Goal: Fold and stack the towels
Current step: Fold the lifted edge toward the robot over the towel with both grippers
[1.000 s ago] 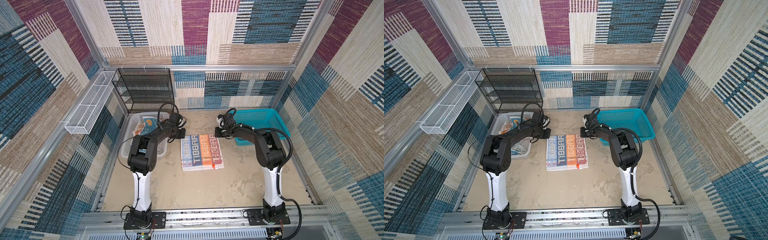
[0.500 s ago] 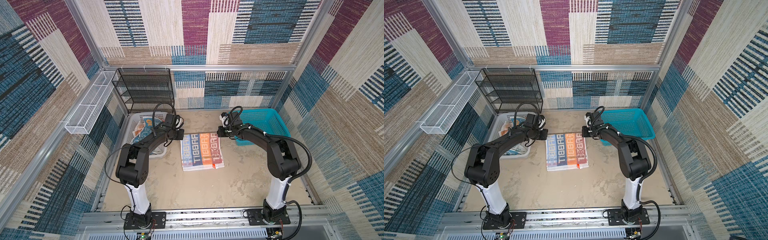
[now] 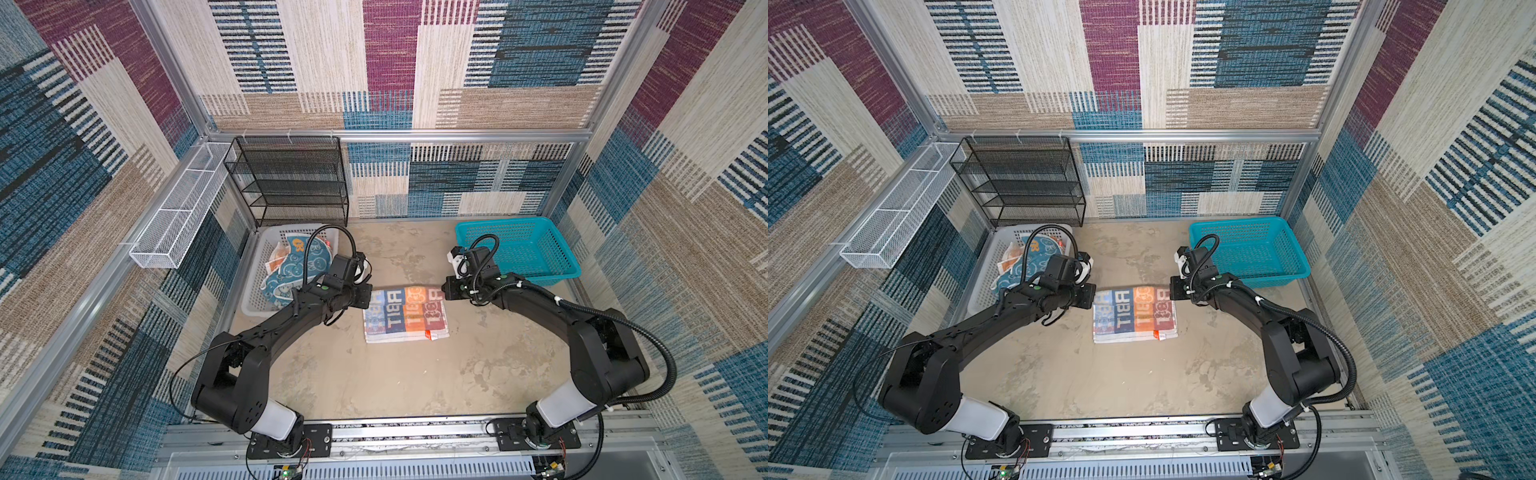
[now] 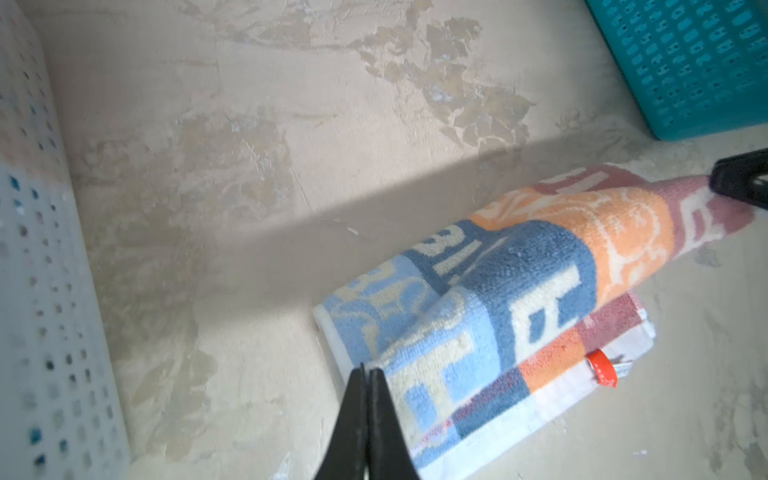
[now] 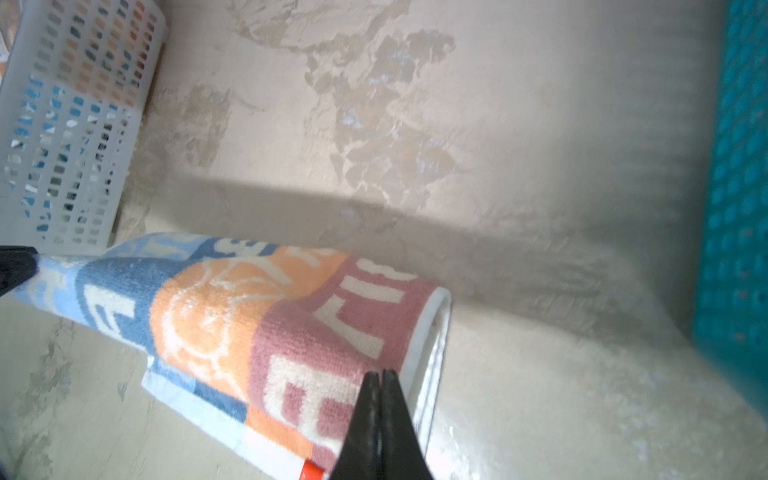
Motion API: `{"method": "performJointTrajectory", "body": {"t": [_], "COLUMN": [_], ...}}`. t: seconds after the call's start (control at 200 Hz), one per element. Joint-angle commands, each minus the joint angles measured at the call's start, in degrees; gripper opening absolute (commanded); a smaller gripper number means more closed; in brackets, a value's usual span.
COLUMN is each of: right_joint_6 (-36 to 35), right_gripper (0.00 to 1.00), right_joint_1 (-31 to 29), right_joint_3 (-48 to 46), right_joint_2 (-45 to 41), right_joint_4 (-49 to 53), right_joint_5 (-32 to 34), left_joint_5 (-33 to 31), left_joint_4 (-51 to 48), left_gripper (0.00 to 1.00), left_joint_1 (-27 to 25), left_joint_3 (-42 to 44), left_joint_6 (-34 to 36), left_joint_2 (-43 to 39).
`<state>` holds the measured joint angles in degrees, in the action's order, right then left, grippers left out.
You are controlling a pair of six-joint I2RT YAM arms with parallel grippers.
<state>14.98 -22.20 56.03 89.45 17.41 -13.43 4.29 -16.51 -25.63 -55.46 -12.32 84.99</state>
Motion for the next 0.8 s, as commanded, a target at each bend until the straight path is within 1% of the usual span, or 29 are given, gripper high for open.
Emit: {"method": "performJointTrajectory", "body": {"t": [0.0,0.055,0.19,0.265,0.376,0.476,0.626,0.711,0.796], "right_joint_6": [2.11,3.04,4.77,5.47,6.01,6.11,6.27,6.28,5.98], "right_gripper": [0.0,0.0,0.0,0.0,0.0,0.0,0.0,0.0,0.0], "right_joint_1": [-0.89,-1.31,-2.57,-2.93,-3.12,-3.13,-3.12,-3.12,-3.12], "right_joint_3": [-3.82,-6.45,-11.54,-13.4,-14.49,-14.83,-13.91,-13.32,-12.88], "right_joint_2": [-2.31,-2.83,-2.28,-1.36,-0.1,0.48,1.28,0.23,-1.32], "right_joint_4": [-2.15,-3.39,-7.03,-8.66,-10.09,-10.9,-10.93,-10.18,-8.73], "right_joint_5": [0.09,-0.6,-2.2,-2.64,-2.91,-3.26,-3.0,-3.0,-2.43], "left_joint_5": [-1.04,0.18,-1.6,-1.02,-3.36,-5.17,-7.47,-7.99,-8.83], "left_joint_4": [0.39,1.36,1.48,1.97,1.45,0.72,-2.28,-3.84,-4.24], "left_gripper": [0.0,0.0,0.0,0.0,0.0,0.0,0.0,0.0,0.0], "left_joint_1": [-0.85,-1.86,-4.28,-4.81,-5.2,-5.22,-5.05,-5.04,-5.05], "left_joint_3": [2.55,4.51,7.89,9.03,9.66,8.75,4.11,2.02,1.85], "left_joint_6": [-3.99,-5.04,-8.12,-9.27,-10.14,-10.36,-9.15,-8.63,-8.65], "left_joint_2": [-1.83,-2.29,-1.53,-0.25,2.21,4.75,8.37,7.73,5.35]}}
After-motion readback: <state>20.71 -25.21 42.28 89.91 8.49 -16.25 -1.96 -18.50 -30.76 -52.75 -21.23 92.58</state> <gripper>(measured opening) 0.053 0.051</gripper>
